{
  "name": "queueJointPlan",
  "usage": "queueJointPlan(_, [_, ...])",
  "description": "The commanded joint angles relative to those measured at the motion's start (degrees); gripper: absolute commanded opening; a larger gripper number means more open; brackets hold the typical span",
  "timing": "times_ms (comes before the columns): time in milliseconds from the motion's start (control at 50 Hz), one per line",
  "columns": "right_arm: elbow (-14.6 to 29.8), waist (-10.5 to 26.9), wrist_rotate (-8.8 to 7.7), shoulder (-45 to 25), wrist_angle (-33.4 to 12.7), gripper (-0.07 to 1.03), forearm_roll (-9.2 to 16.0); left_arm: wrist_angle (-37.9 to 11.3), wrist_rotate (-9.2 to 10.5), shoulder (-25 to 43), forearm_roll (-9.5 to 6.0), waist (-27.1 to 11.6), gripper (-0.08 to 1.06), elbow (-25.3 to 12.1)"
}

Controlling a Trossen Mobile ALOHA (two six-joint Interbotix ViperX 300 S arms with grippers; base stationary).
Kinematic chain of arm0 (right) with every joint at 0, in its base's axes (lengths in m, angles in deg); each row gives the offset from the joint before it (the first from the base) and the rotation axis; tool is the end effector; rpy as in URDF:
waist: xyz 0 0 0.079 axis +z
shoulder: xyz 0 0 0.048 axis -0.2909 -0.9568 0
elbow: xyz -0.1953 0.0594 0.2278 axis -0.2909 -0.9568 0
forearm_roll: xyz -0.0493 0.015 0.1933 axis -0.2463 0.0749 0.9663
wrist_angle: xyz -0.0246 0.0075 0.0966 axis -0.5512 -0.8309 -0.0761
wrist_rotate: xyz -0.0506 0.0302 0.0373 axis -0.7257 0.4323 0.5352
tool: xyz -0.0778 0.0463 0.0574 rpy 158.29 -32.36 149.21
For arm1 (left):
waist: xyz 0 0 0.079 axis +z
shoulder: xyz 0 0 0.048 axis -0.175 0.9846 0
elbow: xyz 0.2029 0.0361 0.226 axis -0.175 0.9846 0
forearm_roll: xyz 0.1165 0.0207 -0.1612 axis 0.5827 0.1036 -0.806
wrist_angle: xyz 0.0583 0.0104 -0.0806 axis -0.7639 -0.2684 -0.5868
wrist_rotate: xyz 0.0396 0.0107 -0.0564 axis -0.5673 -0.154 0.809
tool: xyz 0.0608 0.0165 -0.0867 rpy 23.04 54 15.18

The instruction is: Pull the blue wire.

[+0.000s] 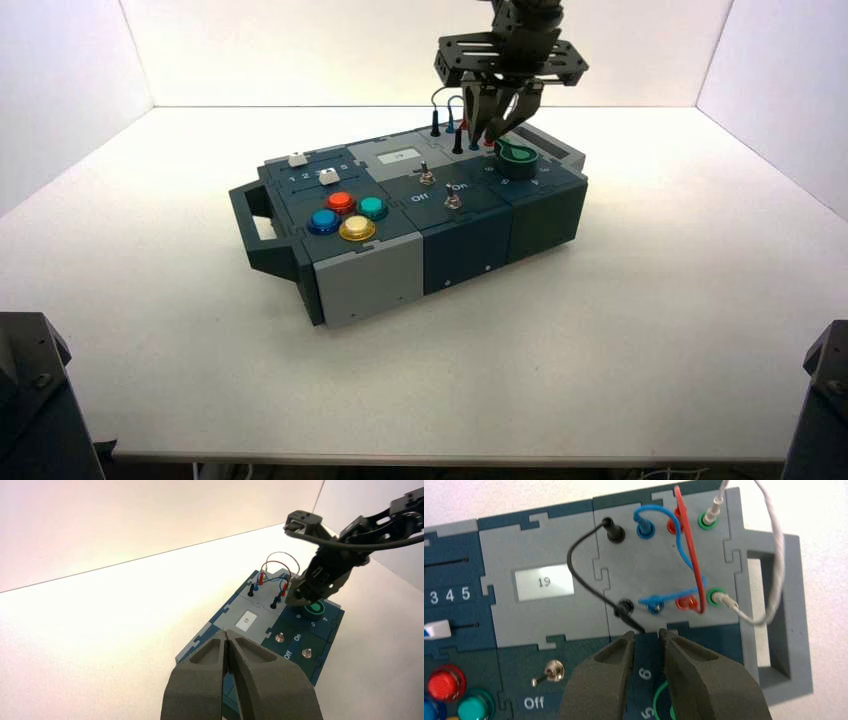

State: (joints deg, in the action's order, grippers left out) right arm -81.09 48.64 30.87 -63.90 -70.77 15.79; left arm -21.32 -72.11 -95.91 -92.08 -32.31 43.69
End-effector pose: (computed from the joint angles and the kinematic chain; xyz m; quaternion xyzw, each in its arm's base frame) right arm 0.3513 0.2149 0.0539 -0.0628 0.5560 0.1604 0.8132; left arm 0.1927 -0.0918 0.2248 0.0334 0.2186 -0.2204 0.9500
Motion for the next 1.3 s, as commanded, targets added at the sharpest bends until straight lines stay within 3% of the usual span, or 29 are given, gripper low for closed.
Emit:
queueJointPlan(20, [2.81, -0.09, -0.18, 0.0, 0.35, 0.28, -0.18, 0.35, -0.09, 0.35, -0.09, 0.18, -0.03, -1.67])
queueJointPlan(660, [5.89, -1.67, -0.18, -3.08, 0.09, 0.25, -0.35, 0.35, -0.09, 0.35, 0.0, 0.18, -0.03, -1.76])
queueJointPlan(820, [6.33, -1.93, -0.09, -4.22, -0.09, 0.07, -0.26, 0.35, -0.09, 0.35, -0.09, 0.18, -0.03, -1.76])
queueJointPlan(1000, [6.86, -2.64, -0.09, -4.92, -0.09, 0.04, -0.26, 0.35, -0.09, 0.44, -0.09, 0.18, -0.03, -1.76])
queueJointPlan(1100, [7.03, -3.08, -0.09, -5.19, 0.0, -0.02, -0.26, 0.35, -0.09, 0.44, -0.09, 0.18, -0.03, -1.76])
queueJointPlan(1300, [7.21, -3.16, -0.09, -4.66, -0.09, -0.02, -0.35, 0.35, -0.09, 0.44, -0.09, 0.18, -0.03, -1.76])
